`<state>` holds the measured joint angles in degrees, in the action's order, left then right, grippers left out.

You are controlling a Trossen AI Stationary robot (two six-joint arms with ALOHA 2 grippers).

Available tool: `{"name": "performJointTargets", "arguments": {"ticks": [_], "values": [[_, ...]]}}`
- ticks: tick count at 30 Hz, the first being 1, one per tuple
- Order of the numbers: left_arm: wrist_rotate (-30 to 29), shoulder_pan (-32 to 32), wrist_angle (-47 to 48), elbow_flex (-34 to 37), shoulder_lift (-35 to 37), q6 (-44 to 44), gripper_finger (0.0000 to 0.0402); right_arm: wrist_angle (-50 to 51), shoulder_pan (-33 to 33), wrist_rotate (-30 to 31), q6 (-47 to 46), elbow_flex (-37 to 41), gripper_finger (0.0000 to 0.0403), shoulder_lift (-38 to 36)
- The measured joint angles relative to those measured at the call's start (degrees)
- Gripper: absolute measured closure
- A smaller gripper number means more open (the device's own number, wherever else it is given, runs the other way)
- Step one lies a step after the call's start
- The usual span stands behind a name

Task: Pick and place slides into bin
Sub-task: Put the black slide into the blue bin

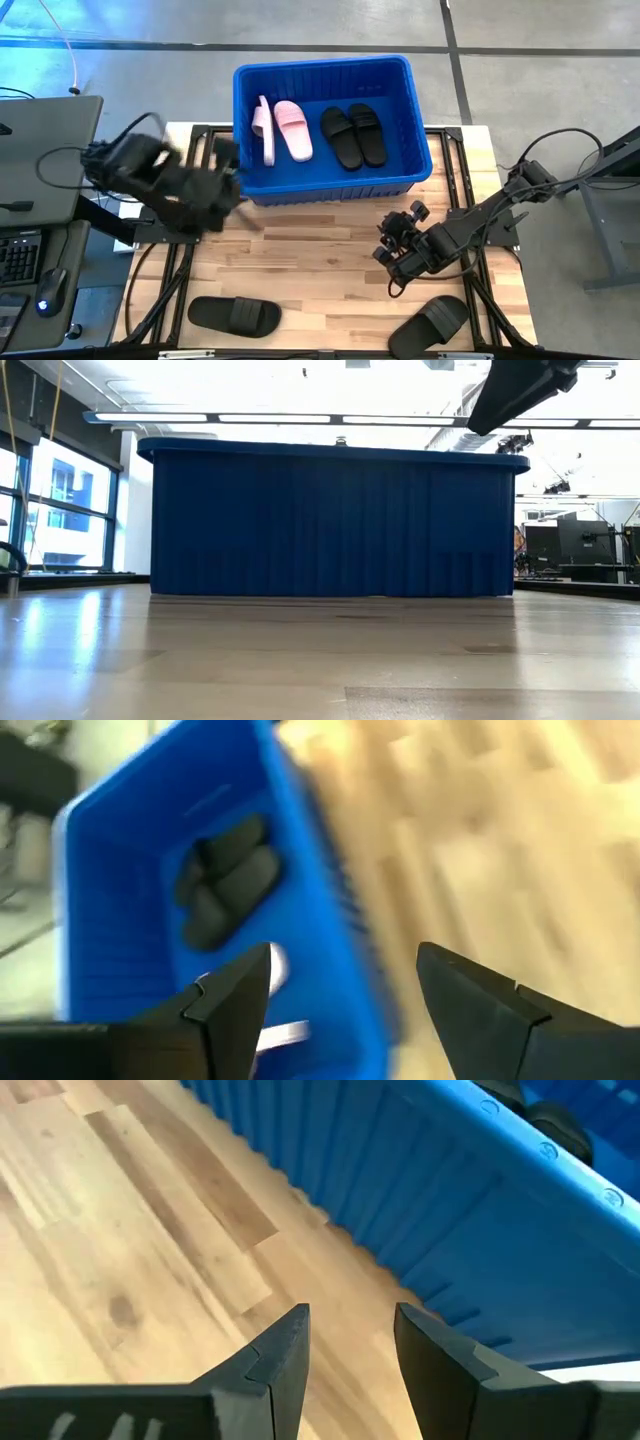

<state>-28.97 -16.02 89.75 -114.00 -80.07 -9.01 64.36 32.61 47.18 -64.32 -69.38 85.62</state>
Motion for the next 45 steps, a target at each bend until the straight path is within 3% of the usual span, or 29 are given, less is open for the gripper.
{"name": "performJointTargets", "arguments": {"ticks": [4,11,15,17,20,26,29,32,38,45], "values": [[-0.08,-11.44,0.08,7.51,4.07,11.84,0.0158,-1.23,1.02,0.00,-0.17,0.00,0.0265,-0.04],[-0.42,-29.39,-0.86,31.09,7.41,40.93,0.0158,-3.37,1.20,2.29,-0.12,0.00,0.0265,-0.04],[0.56,-36.16,-11.38,44.65,7.14,54.72,0.0158,-4.99,0.38,2.35,0.10,0.00,0.0265,-0.06],[2.95,-38.22,-19.27,49.61,7.03,57.29,0.0158,-5.67,-0.22,2.34,0.16,0.00,0.0265,-0.06],[5.83,-40.02,-27.47,54.02,7.07,57.44,0.0158,-5.93,-1.32,2.34,0.24,0.00,0.0265,-0.06],[6.33,-43.17,-33.04,57.67,5.51,57.07,0.0158,-5.98,-3.74,2.32,0.26,0.00,0.0265,-0.06],[6.53,-44.91,-35.00,58.67,2.45,51.68,0.0158,-6.71,-4.54,2.27,-0.10,0.00,0.0265,-0.06],[3.69,-46.18,-36.42,58.99,-3.00,46.02,0.0158,-8.83,-4.57,2.32,-0.12,0.00,0.0265,0.02],[-7.36,-46.24,-40.53,58.84,-12.75,36.11,0.0170,-12.36,-3.25,1.49,0.30,-0.02,0.0265,3.35],[-10.39,-46.29,-50.76,58.82,-16.97,30.27,0.0207,-12.47,-2.95,-3.39,1.11,-0.02,0.0265,6.55]]}}
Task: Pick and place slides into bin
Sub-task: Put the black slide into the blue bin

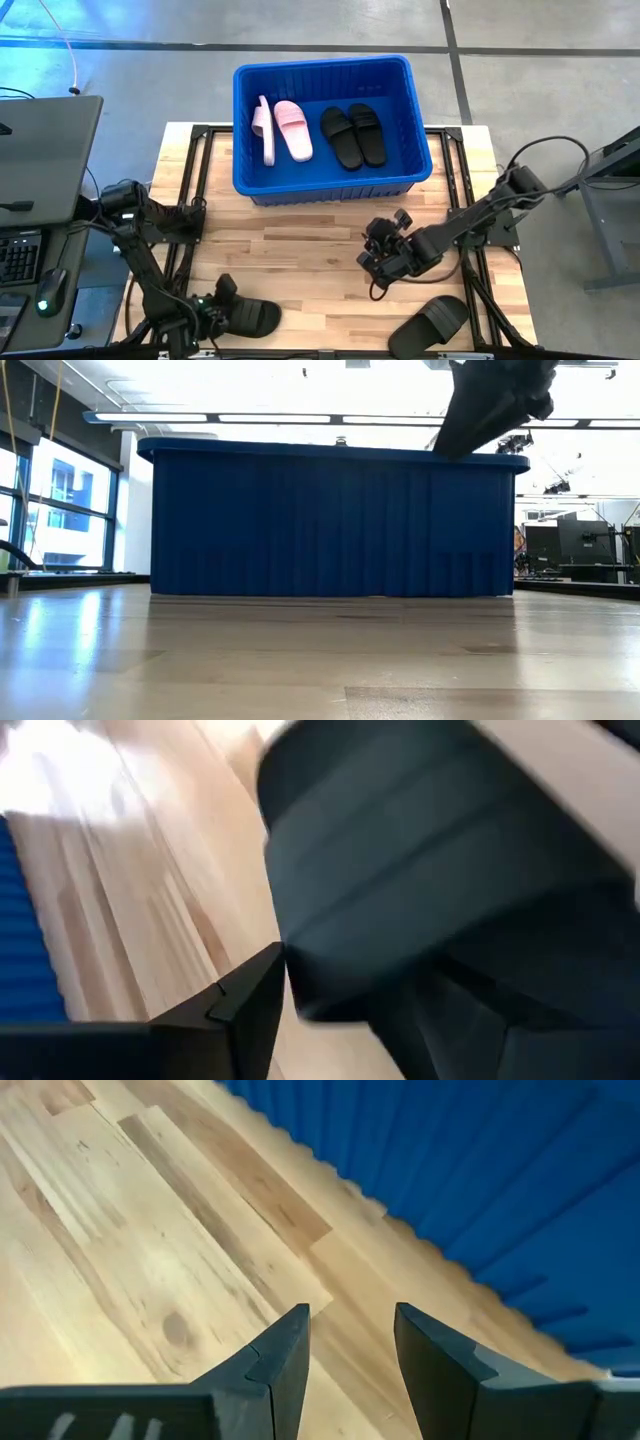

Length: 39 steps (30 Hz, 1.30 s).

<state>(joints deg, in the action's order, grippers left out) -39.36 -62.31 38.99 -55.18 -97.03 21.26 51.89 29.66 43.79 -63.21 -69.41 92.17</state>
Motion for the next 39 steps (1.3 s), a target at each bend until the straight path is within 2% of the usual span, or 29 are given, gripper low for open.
{"name": "performJointTargets", "arguments": {"ticks": [6,9,13,16,18,22,27,31,39], "values": [[-7.22,0.06,-3.90,-0.02,0.00,-4.57,0.0237,-1.54,-0.01,-2.99,-1.25,0.00,0.0265,1.02],[-8.88,0.86,-3.85,-0.02,0.00,-6.85,0.0263,-3.49,0.02,-5.00,-1.25,0.00,0.0265,1.02],[-8.86,3.37,-3.99,-0.02,0.00,-9.02,0.0325,-4.74,0.02,-5.57,-0.95,0.00,0.0265,1.02],[-5.85,5.86,-5.06,-0.02,0.00,-10.86,0.0383,-4.89,0.05,-6.08,-0.99,0.00,0.0265,1.02],[-2.83,7.03,-5.75,-0.02,0.02,-11.87,0.0393,-5.08,0.13,-6.90,-0.87,0.00,0.0265,1.02],[-1.31,8.08,-8.24,-0.02,0.02,-15.35,0.0353,-5.26,0.15,-8.14,-0.84,0.00,0.0265,1.02],[-6.98,7.94,-10.95,-0.02,0.02,-20.79,0.0297,-5.24,0.15,-8.34,-0.84,0.00,0.0265,1.02],[-7.68,8.30,-11.05,-0.02,0.01,-21.08,0.0262,-5.24,0.15,-8.51,-0.82,0.00,0.0265,1.02],[-8.43,10.35,-17.35,-0.02,-5.58,-22.76,0.0234,-6.05,0.15,-9.28,-0.82,0.00,0.0265,1.00]]}}
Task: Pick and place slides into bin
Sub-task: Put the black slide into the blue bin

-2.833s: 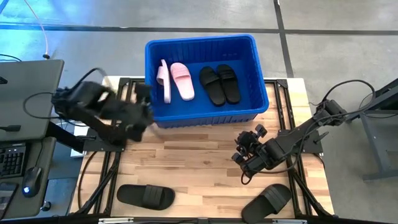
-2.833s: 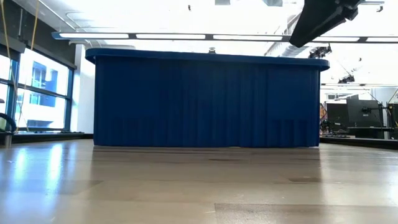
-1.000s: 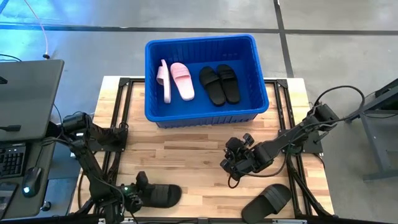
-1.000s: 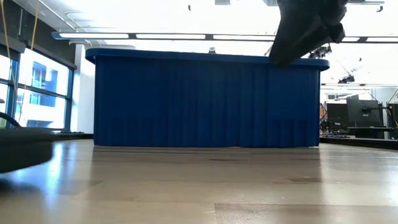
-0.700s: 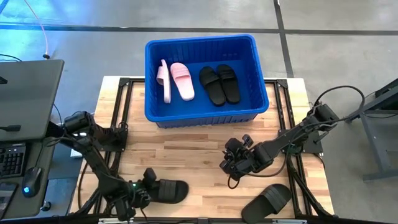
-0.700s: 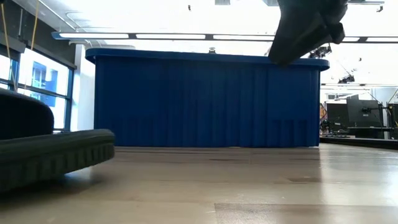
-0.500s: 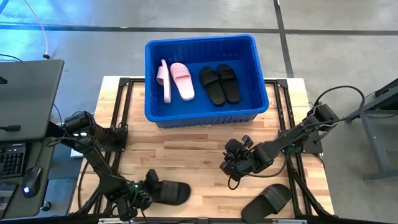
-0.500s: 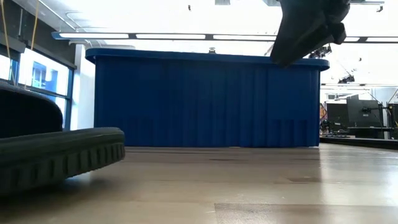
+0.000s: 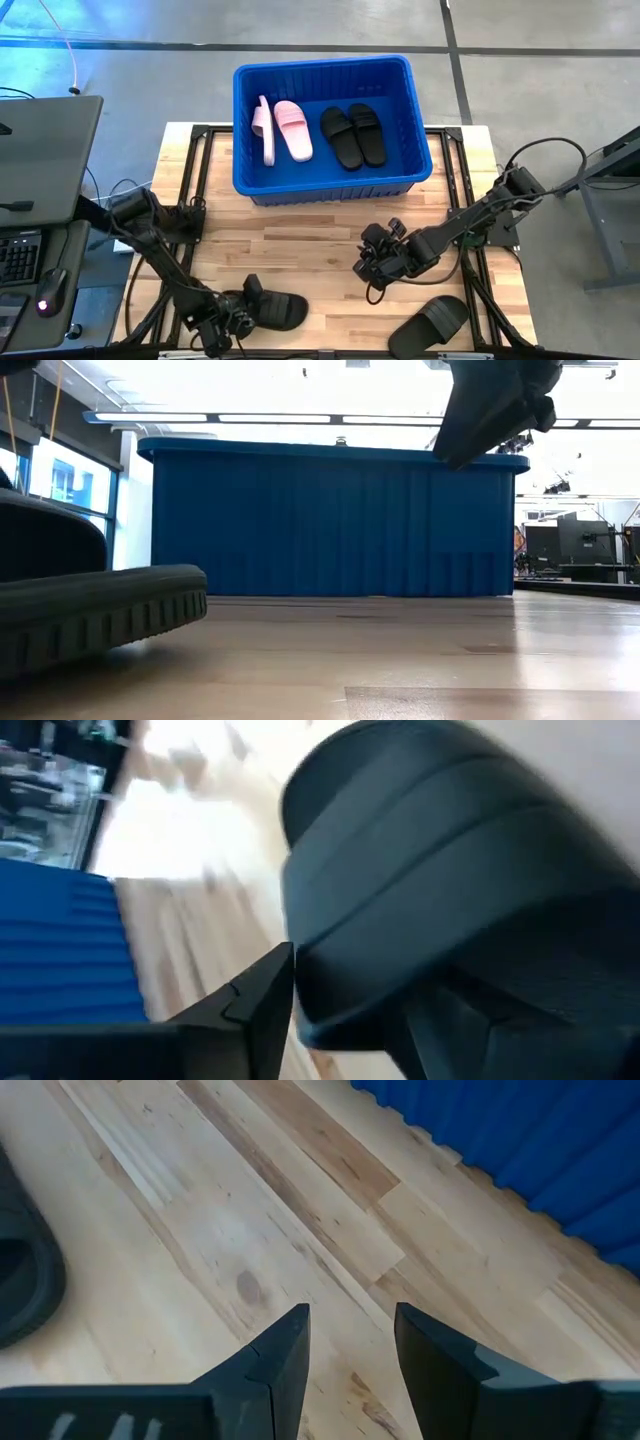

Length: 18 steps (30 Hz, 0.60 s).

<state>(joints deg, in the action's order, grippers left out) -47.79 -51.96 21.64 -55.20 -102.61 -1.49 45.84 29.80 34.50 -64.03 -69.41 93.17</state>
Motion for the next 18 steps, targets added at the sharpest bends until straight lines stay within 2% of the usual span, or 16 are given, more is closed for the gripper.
{"name": "performJointTargets", "arguments": {"ticks": [3,6,12,15,18], "values": [[-5.49,-0.18,-2.98,0.00,-0.94,-0.40,0.0242,-0.30,0.22,-0.53,-0.01,0.00,0.0265,-0.01],[-10.15,-0.22,-6.43,0.00,-0.88,-3.66,0.0270,-0.39,0.78,-0.52,0.00,0.00,0.0265,-0.01],[-9.76,1.15,-11.81,0.00,-0.48,-12.76,0.0386,-0.89,2.19,-0.48,-0.20,0.00,0.0265,-0.01],[-11.78,2.83,-12.31,-0.33,-0.42,-14.00,0.0385,-1.61,2.86,-0.43,-0.54,0.00,0.0265,-0.01],[-18.48,4.43,-10.22,-2.75,0.30,-19.15,0.0394,-3.59,3.56,-0.51,-0.50,0.00,0.0265,-0.01]]}}
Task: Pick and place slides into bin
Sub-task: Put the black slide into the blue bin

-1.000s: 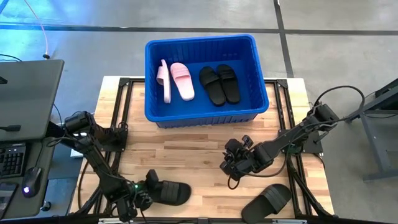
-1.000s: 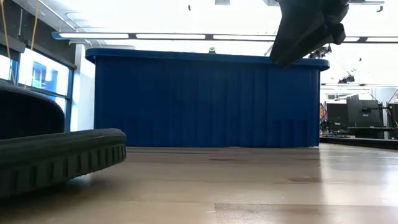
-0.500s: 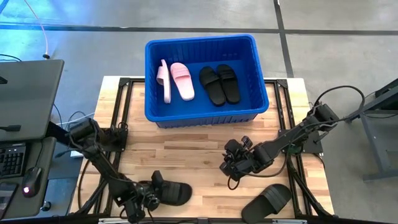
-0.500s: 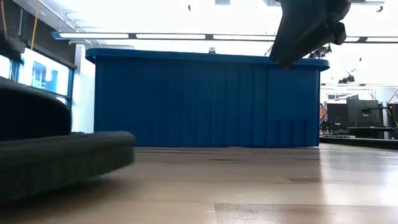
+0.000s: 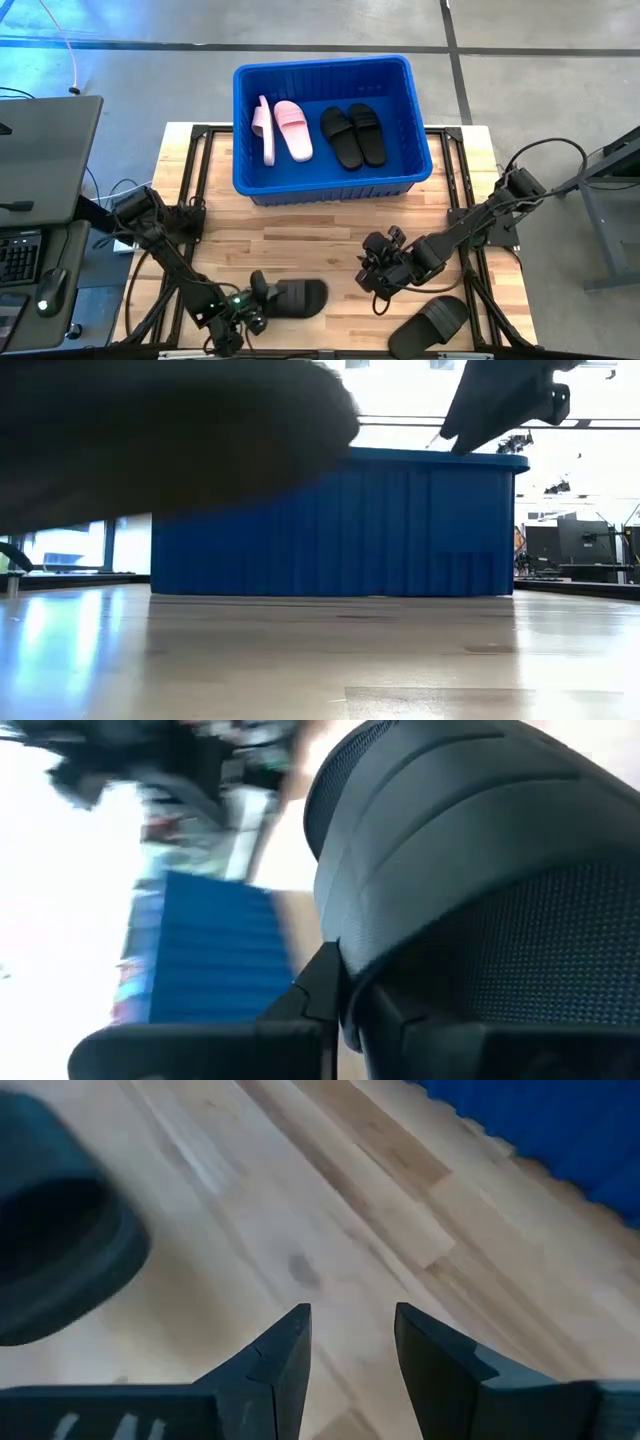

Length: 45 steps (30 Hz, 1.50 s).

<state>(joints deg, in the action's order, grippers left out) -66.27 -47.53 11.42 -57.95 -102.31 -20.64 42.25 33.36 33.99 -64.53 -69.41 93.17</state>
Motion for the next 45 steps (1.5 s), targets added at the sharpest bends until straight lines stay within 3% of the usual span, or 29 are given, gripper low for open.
{"name": "performJointTargets", "arguments": {"ticks": [5,9,17,20,24,27,37,41,45], "values": [[-11.53,3.87,0.22,-8.47,2.85,-10.03,0.0395,-3.82,2.07,-0.24,-0.03,0.00,0.0265,0.00],[-11.24,8.80,0.63,-18.01,5.34,-17.97,0.0395,-4.98,4.36,-0.20,-2.50,0.00,0.0265,0.00],[3.04,23.55,0.60,-39.83,6.19,-35.46,0.0396,-4.80,8.88,-1.85,-7.47,0.00,0.0265,1.91],[13.62,31.41,0.50,-44.24,6.32,-35.98,0.0398,-4.78,9.89,-2.96,-7.53,0.00,0.0265,2.21],[32.71,42.25,0.91,-45.59,6.19,-38.18,0.0398,-4.99,10.79,-0.97,-7.50,0.00,0.0265,2.19],[43.01,49.85,2.40,-45.48,5.30,-37.83,0.0398,-5.02,11.04,0.11,-7.50,0.00,0.0265,2.19],[60.21,65.46,1.88,-45.47,-1.80,-35.84,0.0400,-6.55,11.26,4.04,-7.53,-0.02,0.0265,5.25],[66.15,68.54,2.24,-45.27,-5.53,-36.59,0.0398,-7.02,11.26,2.84,-8.72,-0.02,0.0265,7.83],[73.22,71.28,2.45,-45.30,-7.35,-36.33,0.0398,-6.96,11.34,-1.29,-15.62,-0.02,0.0265,10.09]]}}
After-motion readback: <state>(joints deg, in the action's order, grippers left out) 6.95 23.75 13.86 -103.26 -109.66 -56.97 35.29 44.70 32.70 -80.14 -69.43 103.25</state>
